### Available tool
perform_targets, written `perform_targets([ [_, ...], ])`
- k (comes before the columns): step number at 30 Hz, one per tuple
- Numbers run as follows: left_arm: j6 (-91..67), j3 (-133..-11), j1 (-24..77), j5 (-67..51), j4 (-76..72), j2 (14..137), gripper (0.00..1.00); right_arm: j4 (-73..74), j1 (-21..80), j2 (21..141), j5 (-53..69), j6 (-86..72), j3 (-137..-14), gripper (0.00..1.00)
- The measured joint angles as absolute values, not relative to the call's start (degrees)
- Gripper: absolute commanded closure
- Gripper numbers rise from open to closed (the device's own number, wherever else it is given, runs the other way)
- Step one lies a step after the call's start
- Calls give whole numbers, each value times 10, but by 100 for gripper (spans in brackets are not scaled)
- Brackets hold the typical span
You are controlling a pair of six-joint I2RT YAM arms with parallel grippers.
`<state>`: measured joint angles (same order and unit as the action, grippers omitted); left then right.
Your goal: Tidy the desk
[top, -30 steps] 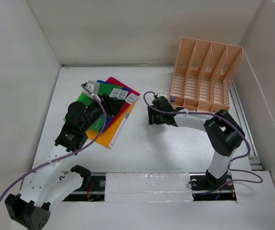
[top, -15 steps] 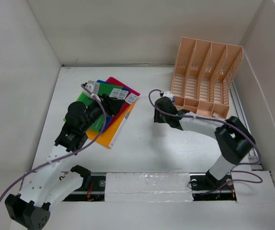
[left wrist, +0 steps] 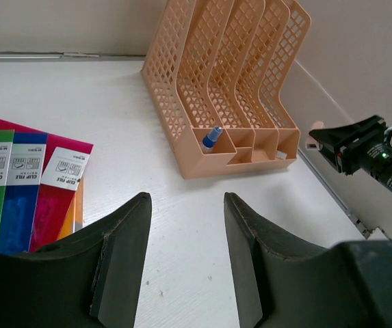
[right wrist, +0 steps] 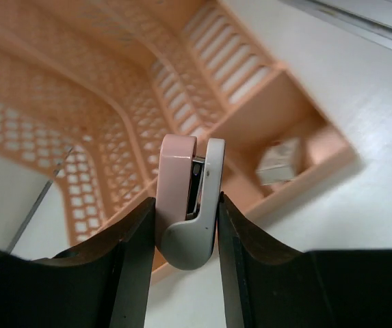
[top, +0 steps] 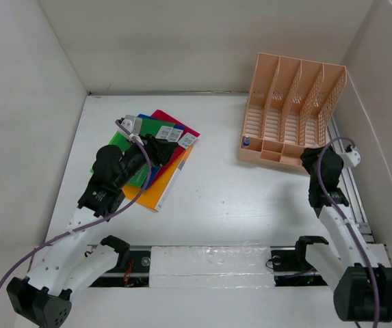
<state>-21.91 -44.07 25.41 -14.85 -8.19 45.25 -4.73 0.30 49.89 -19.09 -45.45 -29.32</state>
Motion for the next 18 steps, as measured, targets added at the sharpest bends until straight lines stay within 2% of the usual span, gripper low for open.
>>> perform_targets([
  [4,-219,-441,254,-150,-82,452,58,-61,-113,517,-118,-493,-246,77],
  [7,-219,-441,254,-150,-82,452,58,-83,-162,569,-60,-514,-245,77],
  [18,-219,-441,254,-150,-83,451,58,-192,-228,672,65,-575,-246,75],
])
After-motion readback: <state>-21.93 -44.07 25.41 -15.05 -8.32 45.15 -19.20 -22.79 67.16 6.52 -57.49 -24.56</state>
